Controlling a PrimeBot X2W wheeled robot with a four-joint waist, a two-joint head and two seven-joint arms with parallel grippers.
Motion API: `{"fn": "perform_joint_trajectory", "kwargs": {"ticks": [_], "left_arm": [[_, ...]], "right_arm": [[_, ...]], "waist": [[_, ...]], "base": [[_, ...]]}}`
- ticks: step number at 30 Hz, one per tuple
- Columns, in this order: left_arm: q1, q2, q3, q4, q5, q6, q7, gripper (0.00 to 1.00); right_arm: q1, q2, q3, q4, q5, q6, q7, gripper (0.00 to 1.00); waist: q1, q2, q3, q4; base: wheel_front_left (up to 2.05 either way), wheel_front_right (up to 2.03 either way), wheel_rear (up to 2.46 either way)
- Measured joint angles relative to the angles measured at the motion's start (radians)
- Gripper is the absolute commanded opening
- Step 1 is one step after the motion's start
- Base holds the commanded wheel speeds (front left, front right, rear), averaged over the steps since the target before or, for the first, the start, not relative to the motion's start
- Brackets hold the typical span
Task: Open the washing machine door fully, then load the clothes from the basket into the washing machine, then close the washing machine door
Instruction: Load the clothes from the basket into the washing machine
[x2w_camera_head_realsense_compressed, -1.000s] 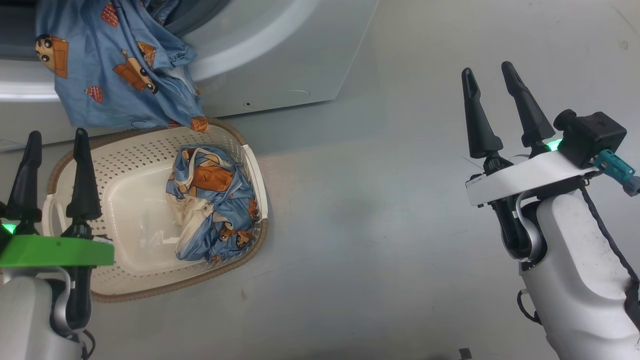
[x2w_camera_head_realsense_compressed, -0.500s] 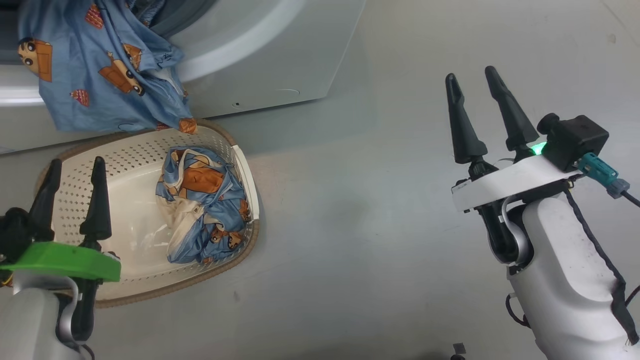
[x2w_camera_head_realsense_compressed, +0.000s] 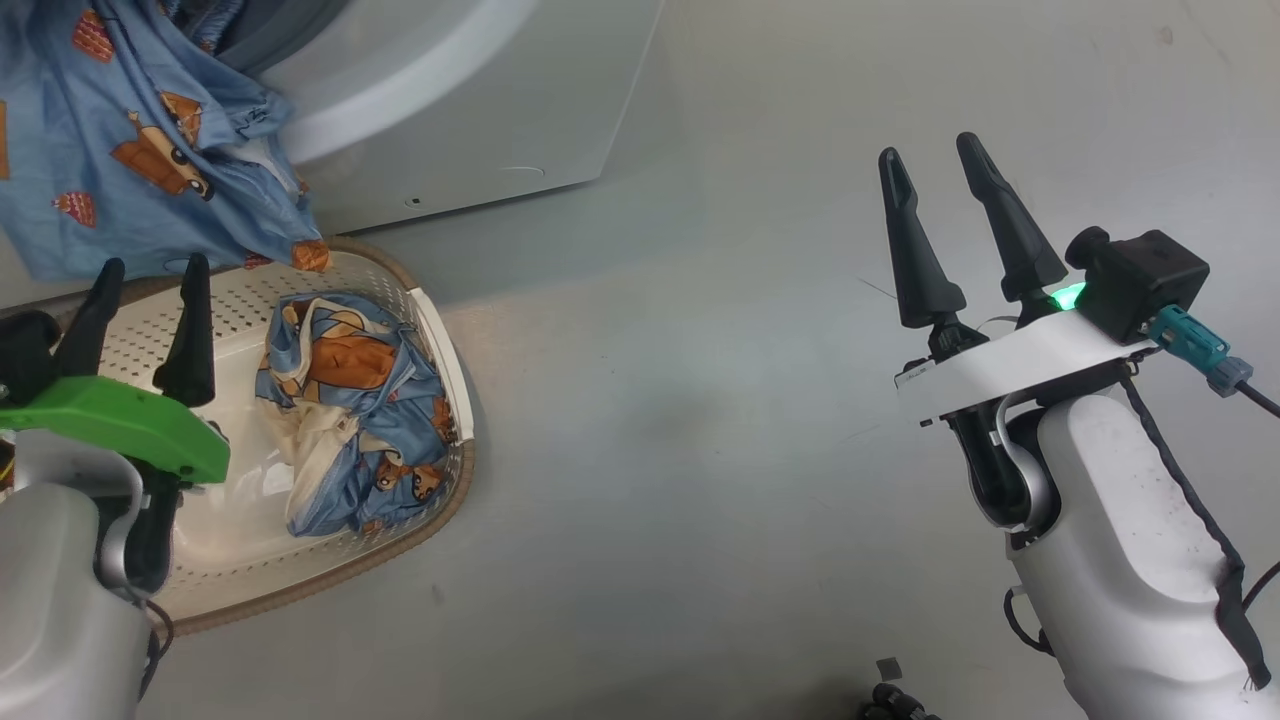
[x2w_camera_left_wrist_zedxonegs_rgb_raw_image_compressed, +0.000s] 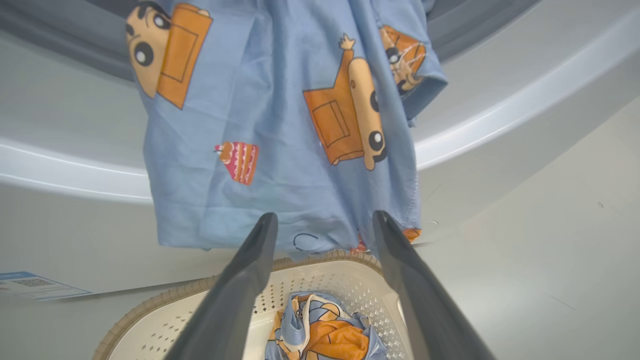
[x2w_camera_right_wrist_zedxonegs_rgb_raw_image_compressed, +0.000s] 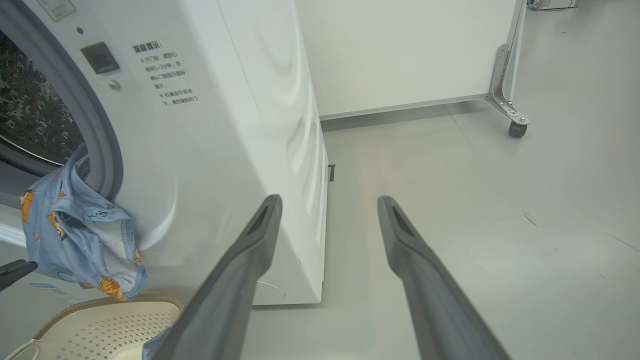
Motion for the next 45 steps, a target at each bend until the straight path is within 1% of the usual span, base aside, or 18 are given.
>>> {"fn": "perform_joint_trajectory", "kwargs": {"ticks": [9, 18, 24, 27, 32, 33, 34, 35, 36, 42, 45], "left_arm": [[-0.102, 0.003, 0.019, 0.141, -0.016, 0.0, 0.073, 1.0], [-0.212, 0.002, 0.021, 0.249, -0.027, 0.0, 0.133, 1.0], [-0.283, -0.002, 0.057, 0.289, -0.043, 0.001, 0.13, 1.0], [-0.324, -0.012, 0.057, 0.303, -0.043, 0.001, 0.123, 1.0], [-0.337, -0.023, 0.059, 0.338, -0.043, 0.001, 0.098, 1.0], [-0.337, -0.023, 0.059, 0.338, -0.043, 0.001, 0.098, 0.96], [-0.34, -0.023, 0.061, 0.344, -0.043, 0.001, 0.093, 0.71], [-0.341, -0.024, 0.061, 0.348, -0.043, 0.001, 0.086, 0.4], [-0.343, -0.026, 0.061, 0.351, -0.043, 0.001, 0.079, 0.0], [-0.354, -0.032, 0.053, 0.375, -0.043, 0.001, 0.045, 0.0], [-0.348, -0.044, 0.057, 0.376, -0.057, 0.001, -0.009, 0.0]], "right_arm": [[-0.004, 0.016, 0.006, -0.001, 0.002, 0.0, 0.0, 1.0], [-0.005, 0.024, 0.016, -0.001, 0.006, 0.0, 0.0, 1.0], [-0.006, 0.026, 0.022, -0.001, 0.006, 0.0, 0.0, 1.0], [-0.006, 0.026, 0.013, -0.001, 0.006, 0.0, 0.0, 1.0], [-0.006, 0.026, 0.012, -0.001, 0.006, 0.0, 0.0, 1.0], [-0.006, 0.026, 0.012, -0.001, 0.006, 0.0, 0.0, 1.0], [-0.006, 0.026, 0.011, -0.001, 0.006, 0.0, 0.0, 1.0], [-0.006, 0.026, 0.01, -0.001, 0.006, 0.0, 0.0, 1.0], [-0.006, 0.026, 0.009, -0.001, 0.006, 0.0, 0.0, 1.0], [-0.006, 0.026, -0.008, -0.002, 0.006, 0.0, 0.0, 1.0], [-0.006, 0.032, -0.012, -0.002, 0.006, 0.0, 0.0, 1.0]], "waist": [[0.0, 0.0, 0.02, -0.036], [0.0, 0.0, 0.038, -0.065], [0.0, 0.0, 0.045, -0.083], [0.0, 0.0, 0.048, -0.088], [0.0, 0.0, 0.05, -0.092], [0.0, 0.0, 0.05, -0.092], [0.0, 0.0, 0.051, -0.092], [0.0, 0.0, 0.052, -0.092], [0.0, 0.0, 0.053, -0.092], [0.0, 0.0, 0.056, -0.085], [0.0, 0.0, 0.048, -0.078]], "base": [[0.0, 0.0, 0.0], [0.0, 0.0, 0.0], [0.0, 0.0, 0.0], [0.0, 0.0, 0.0], [0.0, 0.0, 0.0], [0.0, 0.0, 0.0], [0.0, 0.0, 0.0], [0.0, 0.0, 0.0], [0.0, 0.0, 0.0], [0.0, 0.0, 0.0], [0.0, 0.0, 0.0]]}}
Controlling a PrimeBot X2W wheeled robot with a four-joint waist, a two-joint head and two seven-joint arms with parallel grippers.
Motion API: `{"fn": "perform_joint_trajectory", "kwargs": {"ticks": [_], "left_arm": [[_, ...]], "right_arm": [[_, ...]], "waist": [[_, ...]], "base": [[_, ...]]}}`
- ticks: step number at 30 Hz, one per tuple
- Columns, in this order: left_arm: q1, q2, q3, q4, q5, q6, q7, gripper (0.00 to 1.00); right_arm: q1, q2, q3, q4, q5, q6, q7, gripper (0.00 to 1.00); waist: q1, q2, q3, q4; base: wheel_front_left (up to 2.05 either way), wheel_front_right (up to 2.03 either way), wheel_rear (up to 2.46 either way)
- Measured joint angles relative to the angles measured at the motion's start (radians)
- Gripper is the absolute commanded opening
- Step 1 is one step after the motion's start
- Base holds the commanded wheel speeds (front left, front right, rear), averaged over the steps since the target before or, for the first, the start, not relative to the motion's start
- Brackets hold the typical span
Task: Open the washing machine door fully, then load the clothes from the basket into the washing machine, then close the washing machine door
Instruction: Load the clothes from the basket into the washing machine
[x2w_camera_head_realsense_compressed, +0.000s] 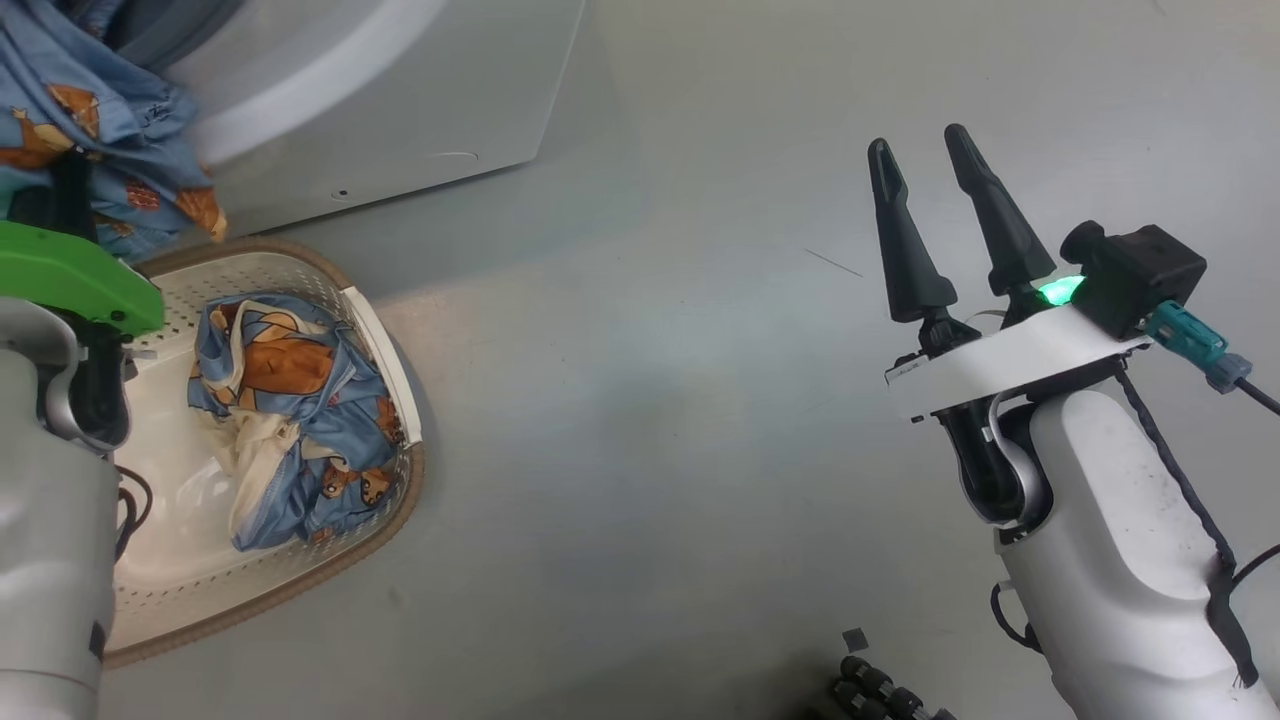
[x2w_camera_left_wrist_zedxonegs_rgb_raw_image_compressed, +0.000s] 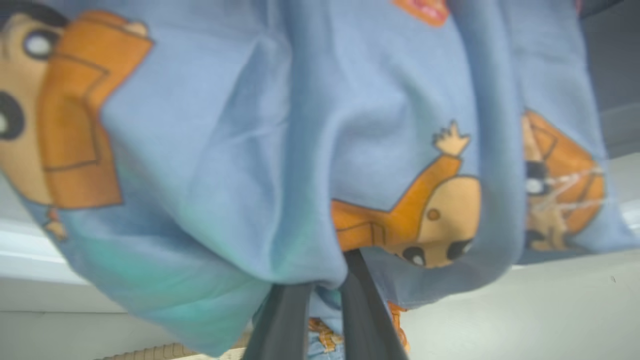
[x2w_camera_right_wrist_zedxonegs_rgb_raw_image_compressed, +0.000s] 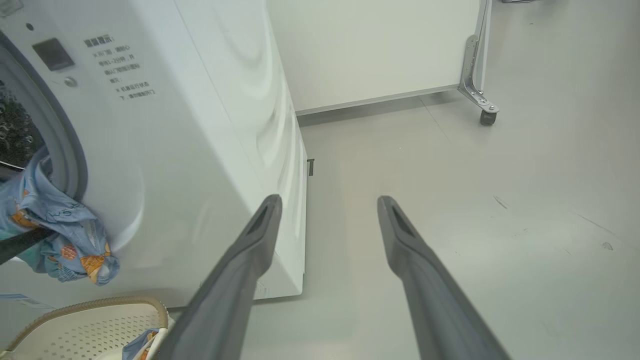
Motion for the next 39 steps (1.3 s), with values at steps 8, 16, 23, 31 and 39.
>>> {"fn": "perform_joint_trajectory", "kwargs": {"ticks": [8, 16, 23, 31, 39], "left_arm": [[0.035, -0.004, -0.033, -0.037, -0.003, -0.001, -0.071, 0.0], [0.045, 0.047, -0.052, -0.141, 0.017, -0.001, -0.125, 0.0], [0.017, 0.073, -0.053, -0.197, 0.017, -0.001, -0.116, 0.0], [-0.111, 0.134, -0.062, -0.176, 0.024, -0.001, 0.005, 0.0], [-0.245, 0.2, -0.061, -0.134, 0.062, -0.001, 0.074, 0.0]], "right_arm": [[0.002, -0.001, -0.021, -0.001, 0.0, 0.0, 0.0, 1.0], [0.002, 0.0, -0.011, 0.0, 0.0, 0.0, 0.0, 1.0], [0.004, -0.001, -0.011, 0.0, 0.0, 0.0, 0.0, 1.0], [0.004, 0.007, 0.02, -0.003, 0.002, 0.0, 0.0, 1.0], [0.003, 0.023, 0.027, -0.016, 0.018, 0.0, 0.0, 1.0]], "waist": [[0.0, 0.0, -0.015, 0.027], [0.0, 0.0, -0.03, 0.046], [0.0, 0.0, -0.038, 0.049], [0.0, 0.0, -0.012, 0.025], [0.0, 0.0, 0.033, -0.026]], "base": [[0.0, 0.0, 0.0], [0.0, 0.0, 0.0], [0.0, 0.0, 0.0], [0.0, 0.0, 0.0], [0.0, 0.0, 0.0]]}}
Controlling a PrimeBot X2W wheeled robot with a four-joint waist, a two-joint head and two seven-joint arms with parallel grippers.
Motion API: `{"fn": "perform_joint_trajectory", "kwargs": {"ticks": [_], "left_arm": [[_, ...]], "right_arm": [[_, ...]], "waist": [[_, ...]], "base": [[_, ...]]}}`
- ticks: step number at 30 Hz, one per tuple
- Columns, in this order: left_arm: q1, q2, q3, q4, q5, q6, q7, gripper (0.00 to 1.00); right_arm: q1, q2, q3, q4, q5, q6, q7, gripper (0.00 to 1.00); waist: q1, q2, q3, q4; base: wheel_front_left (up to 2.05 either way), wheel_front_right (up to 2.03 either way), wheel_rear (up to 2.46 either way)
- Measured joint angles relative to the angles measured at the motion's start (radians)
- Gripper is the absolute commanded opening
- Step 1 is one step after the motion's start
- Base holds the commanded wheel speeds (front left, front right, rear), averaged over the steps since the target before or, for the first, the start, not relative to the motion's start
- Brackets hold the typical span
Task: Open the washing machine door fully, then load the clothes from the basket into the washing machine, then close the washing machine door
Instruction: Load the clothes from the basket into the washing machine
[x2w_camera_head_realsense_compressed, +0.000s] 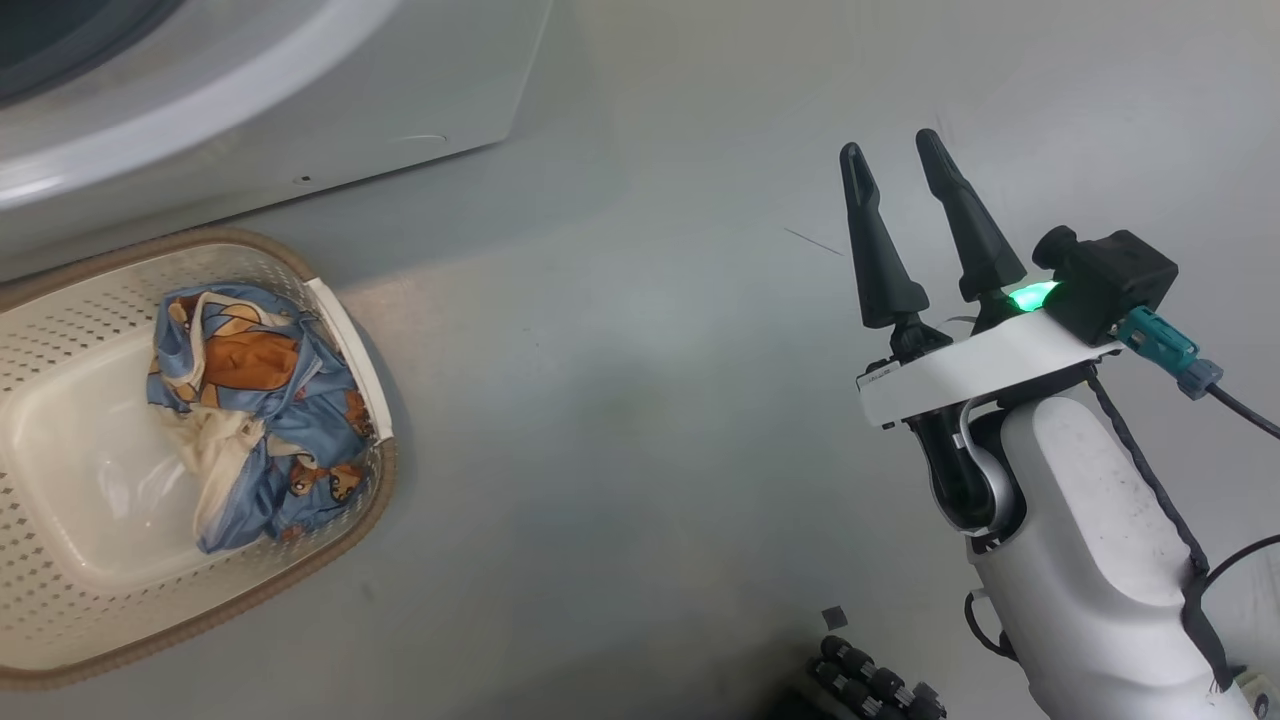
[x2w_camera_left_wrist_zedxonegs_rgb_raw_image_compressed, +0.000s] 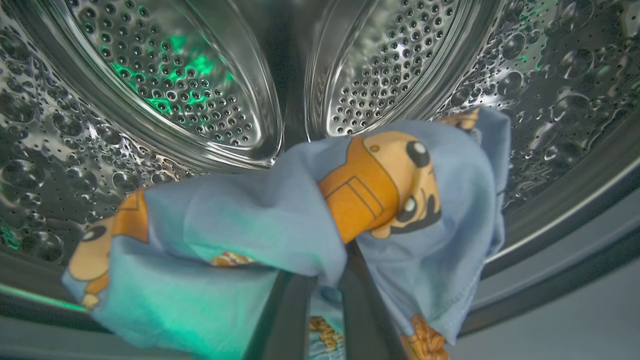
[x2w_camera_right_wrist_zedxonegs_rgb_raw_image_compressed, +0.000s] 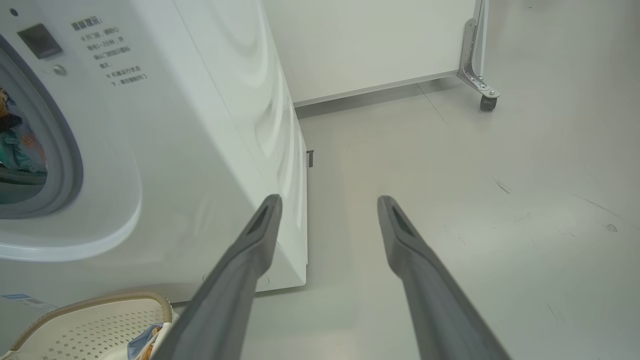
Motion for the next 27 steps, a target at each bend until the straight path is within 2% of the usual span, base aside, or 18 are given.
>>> {"fn": "perform_joint_trajectory", "kwargs": {"ticks": [7, 8, 9, 10, 11, 15, 19, 27], "left_arm": [[-0.107, 0.014, 0.001, 0.026, 0.044, 0.011, -0.006, 0.0], [-0.114, 0.015, 0.001, 0.037, 0.045, 0.013, -0.003, 0.04], [-0.118, 0.014, 0.001, 0.049, 0.046, 0.025, 0.002, 0.43], [-0.122, 0.014, 0.001, 0.067, 0.046, 0.033, 0.018, 0.95], [-0.124, 0.013, -0.001, 0.089, 0.046, 0.038, 0.043, 1.0], [-0.124, 0.005, -0.011, 0.137, 0.046, 0.042, 0.076, 1.0], [-0.124, -0.031, -0.035, 0.155, 0.046, 0.041, 0.082, 1.0], [-0.124, -0.077, -0.04, 0.172, 0.039, 0.03, 0.046, 1.0]], "right_arm": [[-0.001, 0.005, 0.001, -0.002, 0.002, 0.0, 0.0, 1.0], [-0.001, 0.005, 0.0, -0.003, 0.002, 0.0, 0.0, 1.0], [-0.001, 0.006, -0.005, -0.003, 0.002, 0.0, 0.0, 1.0], [-0.001, 0.006, -0.008, -0.004, 0.002, 0.0, 0.0, 1.0], [-0.001, 0.006, -0.01, -0.003, 0.002, 0.0, 0.0, 1.0], [0.0, 0.007, -0.018, -0.003, 0.002, 0.0, 0.0, 1.0], [0.0, 0.007, -0.035, -0.003, 0.0, 0.0, 0.0, 1.0], [-0.001, 0.007, -0.038, -0.003, -0.01, 0.0, 0.0, 1.0]], "waist": [[0.0, 0.0, 0.032, -0.051], [0.0, 0.0, 0.035, -0.057], [0.0, 0.0, 0.038, -0.062], [0.0, 0.0, 0.041, -0.066], [0.0, 0.0, 0.044, -0.069], [0.0, 0.0, 0.045, -0.073], [0.0, 0.0, 0.039, -0.061], [0.0, 0.0, 0.021, -0.02]], "base": [[0.0, 0.0, 0.0], [0.0, 0.0, 0.0], [0.0, 0.0, 0.0], [0.0, 0.0, 0.0], [0.0, 0.0, 0.0], [0.0, 0.0, 0.0], [0.0, 0.0, 0.0], [0.0, 0.0, 0.0]]}}
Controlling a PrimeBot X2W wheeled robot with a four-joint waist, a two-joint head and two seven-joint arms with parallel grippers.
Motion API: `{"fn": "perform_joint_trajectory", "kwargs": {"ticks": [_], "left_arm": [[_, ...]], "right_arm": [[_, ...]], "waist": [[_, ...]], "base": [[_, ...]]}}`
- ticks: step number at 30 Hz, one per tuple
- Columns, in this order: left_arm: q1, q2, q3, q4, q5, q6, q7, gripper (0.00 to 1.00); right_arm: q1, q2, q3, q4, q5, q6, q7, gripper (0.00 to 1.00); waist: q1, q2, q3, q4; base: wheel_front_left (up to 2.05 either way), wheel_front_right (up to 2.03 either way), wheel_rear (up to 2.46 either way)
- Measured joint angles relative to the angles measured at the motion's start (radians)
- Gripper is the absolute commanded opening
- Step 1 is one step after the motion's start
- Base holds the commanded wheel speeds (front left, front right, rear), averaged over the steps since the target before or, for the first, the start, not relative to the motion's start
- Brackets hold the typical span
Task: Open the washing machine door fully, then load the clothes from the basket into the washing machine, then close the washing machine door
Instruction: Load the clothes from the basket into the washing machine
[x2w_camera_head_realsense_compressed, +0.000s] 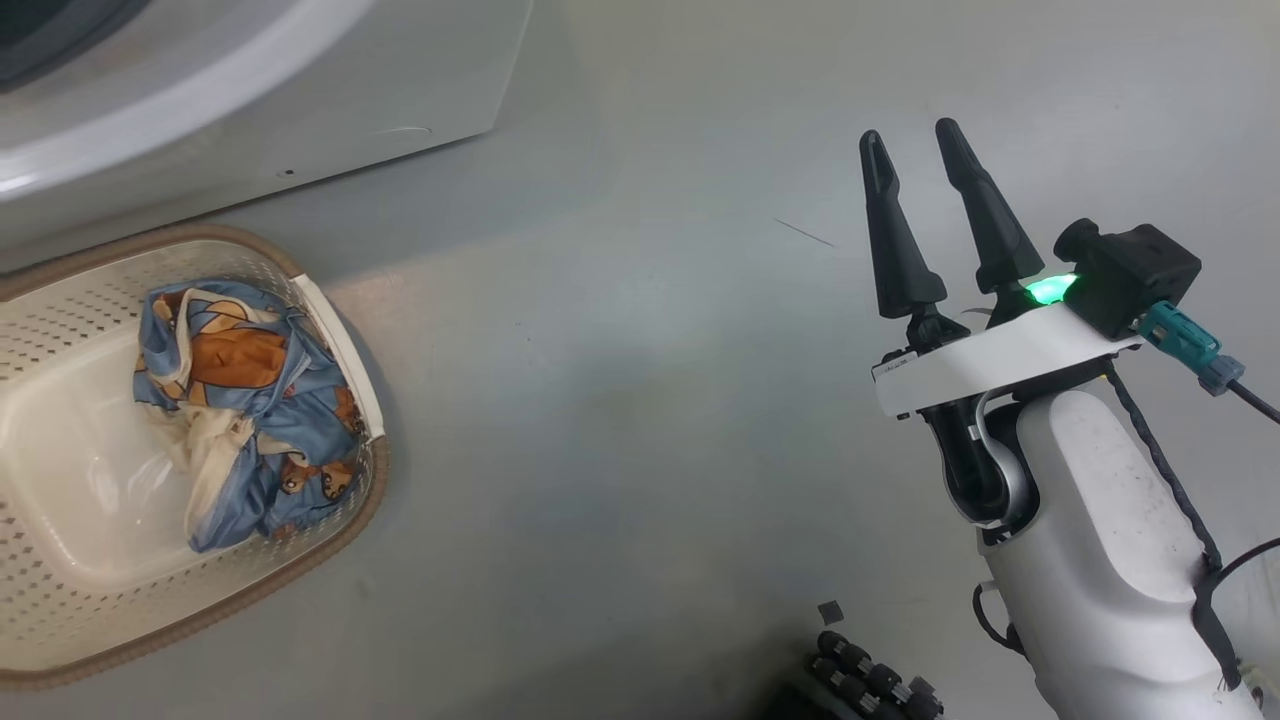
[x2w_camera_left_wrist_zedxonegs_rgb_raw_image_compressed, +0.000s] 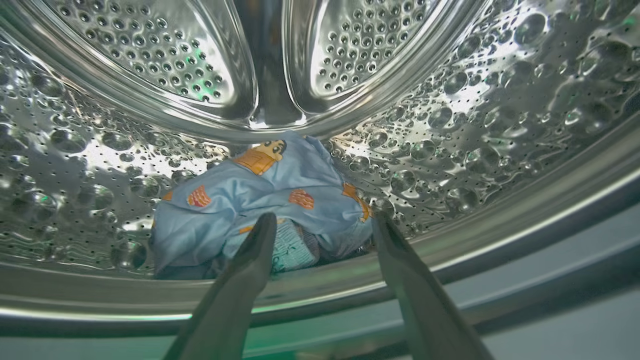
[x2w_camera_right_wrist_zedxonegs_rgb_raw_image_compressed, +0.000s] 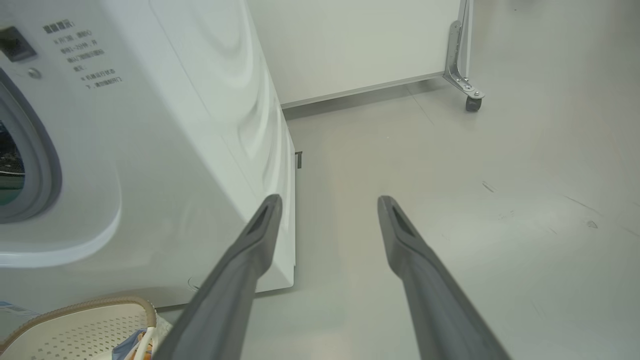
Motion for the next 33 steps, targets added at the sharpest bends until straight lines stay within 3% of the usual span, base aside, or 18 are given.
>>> {"fn": "perform_joint_trajectory", "kwargs": {"ticks": [12, 24, 33], "left_arm": [[0.042, -0.025, -0.001, 0.019, -0.016, -0.012, -0.117, 1.0], [0.202, -0.083, -0.016, 0.043, -0.052, -0.021, -0.25, 1.0], [0.323, -0.108, -0.027, 0.049, -0.064, -0.022, -0.278, 1.0]], "right_arm": [[0.0, -0.008, -0.002, 0.011, -0.01, 0.0, 0.0, 1.0], [0.001, -0.024, -0.003, 0.039, -0.01, 0.0, 0.0, 1.0], [0.019, -0.044, -0.002, 0.07, -0.01, 0.0, 0.0, 1.0]], "waist": [[0.0, 0.0, -0.056, 0.05], [0.0, 0.0, -0.156, 0.097], [0.0, 0.0, -0.251, 0.13]], "base": [[0.0, 0.0, 0.0], [0.0, 0.0, 0.0], [0.0, 0.0, 0.0]]}}
